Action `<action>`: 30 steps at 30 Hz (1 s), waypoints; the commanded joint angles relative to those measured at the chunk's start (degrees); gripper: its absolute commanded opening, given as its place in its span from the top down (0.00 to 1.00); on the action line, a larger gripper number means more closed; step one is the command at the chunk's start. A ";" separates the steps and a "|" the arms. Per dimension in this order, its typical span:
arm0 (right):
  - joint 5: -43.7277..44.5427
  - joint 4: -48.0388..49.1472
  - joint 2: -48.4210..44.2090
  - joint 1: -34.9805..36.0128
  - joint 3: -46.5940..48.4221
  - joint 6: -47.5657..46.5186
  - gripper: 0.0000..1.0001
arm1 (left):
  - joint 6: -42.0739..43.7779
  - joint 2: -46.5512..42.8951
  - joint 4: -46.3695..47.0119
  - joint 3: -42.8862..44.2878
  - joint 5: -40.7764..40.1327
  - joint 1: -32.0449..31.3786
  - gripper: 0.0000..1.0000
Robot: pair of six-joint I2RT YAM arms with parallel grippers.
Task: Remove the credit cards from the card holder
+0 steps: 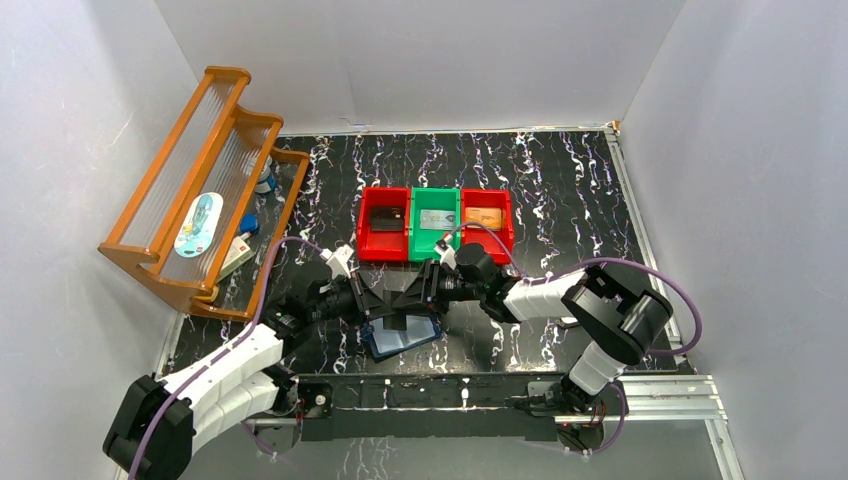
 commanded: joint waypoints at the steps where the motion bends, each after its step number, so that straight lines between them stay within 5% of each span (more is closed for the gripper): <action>1: -0.66 3.20 0.06 0.09 -0.01 0.20 0.52 | 0.78 -0.52 -0.67 1.00 0.94 0.17 0.97; 15: 9.52 -13.32 -8.32 -0.95 -0.77 -3.97 0.40 | 12.89 -3.56 -13.72 8.39 -10.19 0.21 1.00; 24: 16.29 -20.97 -14.94 -2.09 -2.21 -4.98 0.38 | 39.19 -3.86 -15.46 18.77 -24.92 0.19 1.00; 30: 17.46 -22.30 -17.36 -3.11 -3.23 -5.33 0.38 | 56.33 3.93 -17.04 26.51 -24.91 0.17 1.00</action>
